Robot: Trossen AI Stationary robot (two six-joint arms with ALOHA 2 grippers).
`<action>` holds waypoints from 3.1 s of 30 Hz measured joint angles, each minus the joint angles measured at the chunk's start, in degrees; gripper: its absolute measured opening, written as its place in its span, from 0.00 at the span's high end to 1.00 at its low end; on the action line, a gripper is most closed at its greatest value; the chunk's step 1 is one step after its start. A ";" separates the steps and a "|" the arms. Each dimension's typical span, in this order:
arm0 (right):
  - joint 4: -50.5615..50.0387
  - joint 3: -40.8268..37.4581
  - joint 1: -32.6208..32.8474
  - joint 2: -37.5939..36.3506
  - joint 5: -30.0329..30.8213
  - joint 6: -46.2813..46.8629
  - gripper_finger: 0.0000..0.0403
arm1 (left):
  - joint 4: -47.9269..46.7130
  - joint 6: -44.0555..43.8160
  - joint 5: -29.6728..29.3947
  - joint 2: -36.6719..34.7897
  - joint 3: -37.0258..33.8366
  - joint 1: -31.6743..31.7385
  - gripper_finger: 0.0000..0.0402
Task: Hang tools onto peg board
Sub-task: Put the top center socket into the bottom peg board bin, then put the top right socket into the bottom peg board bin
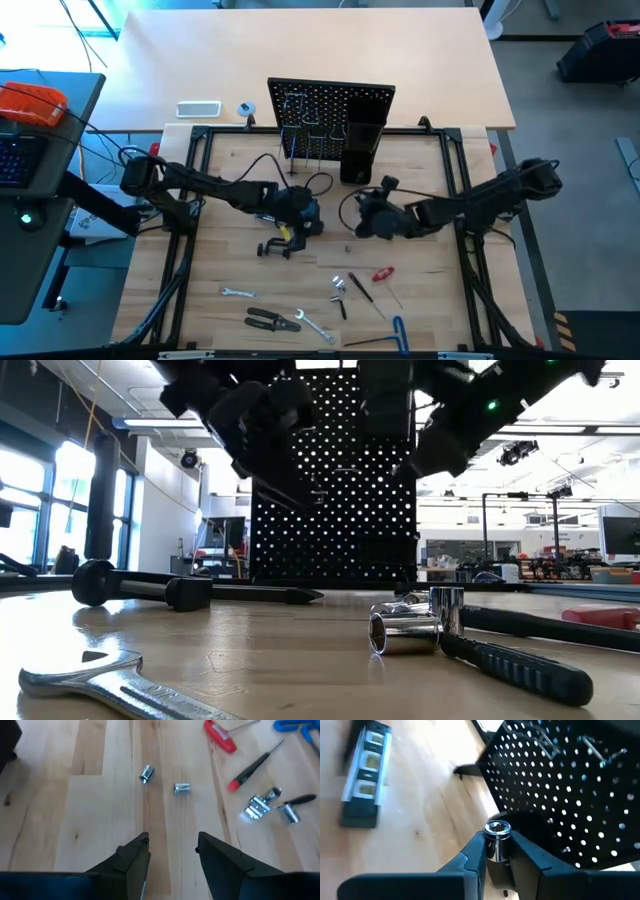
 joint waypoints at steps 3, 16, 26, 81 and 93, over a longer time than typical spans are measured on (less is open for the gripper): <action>0.12 0.00 -3.10 0.00 -1.90 0.15 0.85 | -0.09 0.46 -2.44 0.00 0.00 -1.73 0.59; 2.45 0.00 -14.67 0.13 -11.70 -0.78 0.85 | 0.06 1.06 -9.80 0.00 0.00 -7.47 0.59; 4.18 0.00 -20.32 0.26 -19.93 0.77 0.85 | 0.24 0.33 -10.73 0.00 0.00 -8.57 0.59; -1.56 0.07 1.62 -3.46 -15.16 6.18 0.57 | 24.78 -5.14 -15.66 15.52 -0.04 -11.42 0.59; -7.04 0.04 8.94 -3.93 -8.27 10.74 0.57 | 30.04 -4.09 -20.23 19.50 0.00 -13.17 0.53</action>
